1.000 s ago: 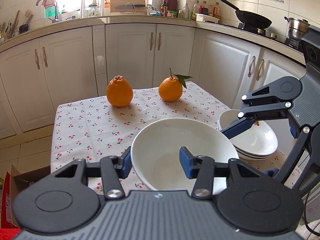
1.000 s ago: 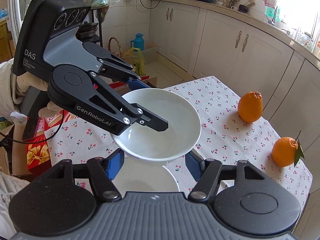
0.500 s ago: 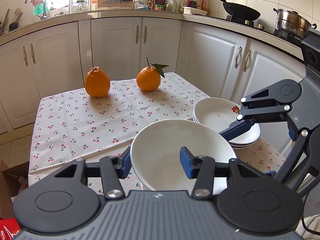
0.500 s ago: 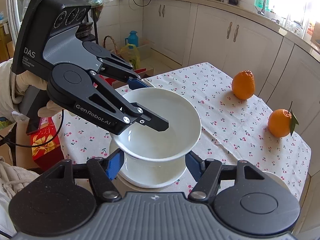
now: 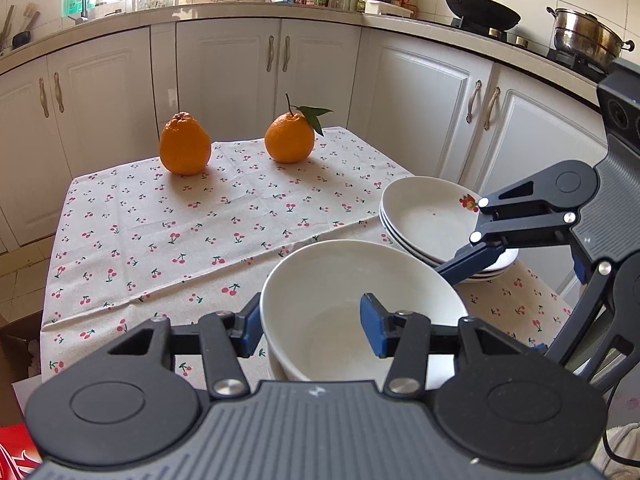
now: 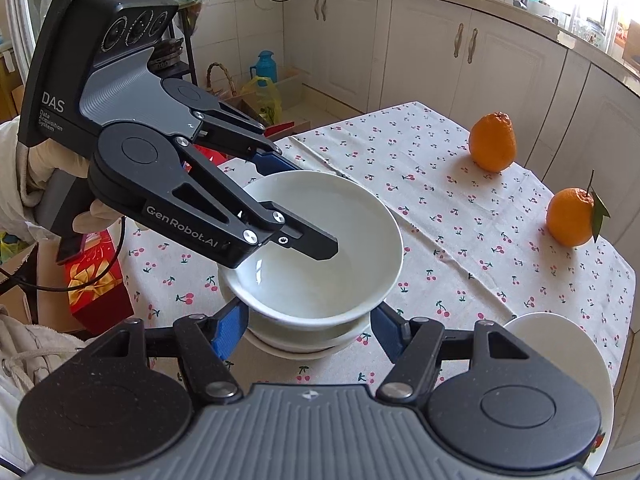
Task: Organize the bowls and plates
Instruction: 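Lower the bowl onto the nested bowls and open the left tool, then grip the three-bowl stack from opposite sides with both tools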
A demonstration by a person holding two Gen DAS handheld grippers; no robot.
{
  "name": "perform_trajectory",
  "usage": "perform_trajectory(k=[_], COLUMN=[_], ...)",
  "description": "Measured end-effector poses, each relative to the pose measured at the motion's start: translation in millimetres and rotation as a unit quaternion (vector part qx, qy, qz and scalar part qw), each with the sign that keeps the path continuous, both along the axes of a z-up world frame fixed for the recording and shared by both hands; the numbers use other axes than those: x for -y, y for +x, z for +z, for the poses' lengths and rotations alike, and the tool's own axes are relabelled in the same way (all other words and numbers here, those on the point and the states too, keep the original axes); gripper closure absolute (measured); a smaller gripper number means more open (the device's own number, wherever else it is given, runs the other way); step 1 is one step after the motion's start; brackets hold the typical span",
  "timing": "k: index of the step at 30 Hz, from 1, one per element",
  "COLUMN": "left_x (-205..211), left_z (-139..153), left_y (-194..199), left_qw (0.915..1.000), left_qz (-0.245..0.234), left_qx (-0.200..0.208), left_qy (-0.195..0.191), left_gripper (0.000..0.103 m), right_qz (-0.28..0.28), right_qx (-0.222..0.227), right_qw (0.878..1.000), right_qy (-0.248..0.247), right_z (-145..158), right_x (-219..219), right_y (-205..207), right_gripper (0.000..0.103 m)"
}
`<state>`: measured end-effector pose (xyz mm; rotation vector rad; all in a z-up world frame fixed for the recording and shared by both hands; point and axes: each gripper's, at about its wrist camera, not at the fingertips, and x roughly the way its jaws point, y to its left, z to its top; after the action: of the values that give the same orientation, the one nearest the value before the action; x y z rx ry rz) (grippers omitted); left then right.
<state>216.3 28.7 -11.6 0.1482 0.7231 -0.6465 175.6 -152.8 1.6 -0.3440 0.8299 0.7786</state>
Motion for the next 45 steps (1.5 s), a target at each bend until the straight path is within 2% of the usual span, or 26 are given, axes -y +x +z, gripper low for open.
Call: perform_trajectory(k=[8, 12, 13, 14, 16, 18, 20, 22, 27, 31, 37, 45], left_x=[1, 0, -1, -1, -2, -3, -5, -9, -16, -22, -28, -30], left_z=[-4, -7, -7, -6, -4, 0, 4, 7, 16, 19, 12, -13], left_y=[4, 3, 3, 2, -1, -6, -9, -14, -30, -44, -55, -64], left_qw=[1.0000, 1.0000, 1.0000, 1.0000, 0.9999, 0.9996, 0.9992, 0.9985, 0.9953, 0.9934, 0.9953, 0.9974], left_qz=[0.001, 0.001, 0.000, 0.000, 0.003, 0.000, -0.001, -0.001, -0.005, -0.016, -0.020, -0.029], left_qx=[-0.007, -0.006, -0.006, -0.003, 0.012, 0.028, 0.039, 0.053, 0.096, 0.114, 0.095, 0.059], left_qy=[-0.001, -0.002, -0.004, -0.005, -0.001, -0.001, -0.005, -0.012, -0.008, -0.005, 0.006, 0.030], left_gripper=[0.054, 0.051, 0.044, 0.032, 0.017, 0.016, 0.008, 0.006, 0.002, 0.001, 0.001, 0.001], right_qz=[-0.002, 0.003, 0.007, 0.009, 0.011, 0.014, 0.015, 0.009, -0.006, -0.024, -0.040, -0.045], right_qx=[-0.007, -0.005, -0.005, -0.001, 0.009, 0.013, 0.012, 0.016, 0.013, 0.017, 0.018, 0.036], right_qw=[1.000, 1.000, 1.000, 1.000, 1.000, 0.999, 0.999, 1.000, 1.000, 0.999, 0.999, 0.998], right_qy=[0.006, 0.012, 0.017, 0.020, 0.024, 0.027, 0.027, 0.020, 0.026, 0.031, 0.018, -0.009], right_z=[-2, -3, -2, -1, 1, 2, 1, -1, -5, -7, -15, -25], right_x=[2, 3, 2, 2, 1, 0, -1, -2, 3, 7, 10, 10], right_y=[4, 1, 0, -1, -4, -6, -7, -8, -11, -15, -26, -39], right_gripper=[0.030, 0.020, 0.017, 0.012, 0.003, 0.000, 0.000, 0.000, 0.000, 0.000, 0.000, 0.000])
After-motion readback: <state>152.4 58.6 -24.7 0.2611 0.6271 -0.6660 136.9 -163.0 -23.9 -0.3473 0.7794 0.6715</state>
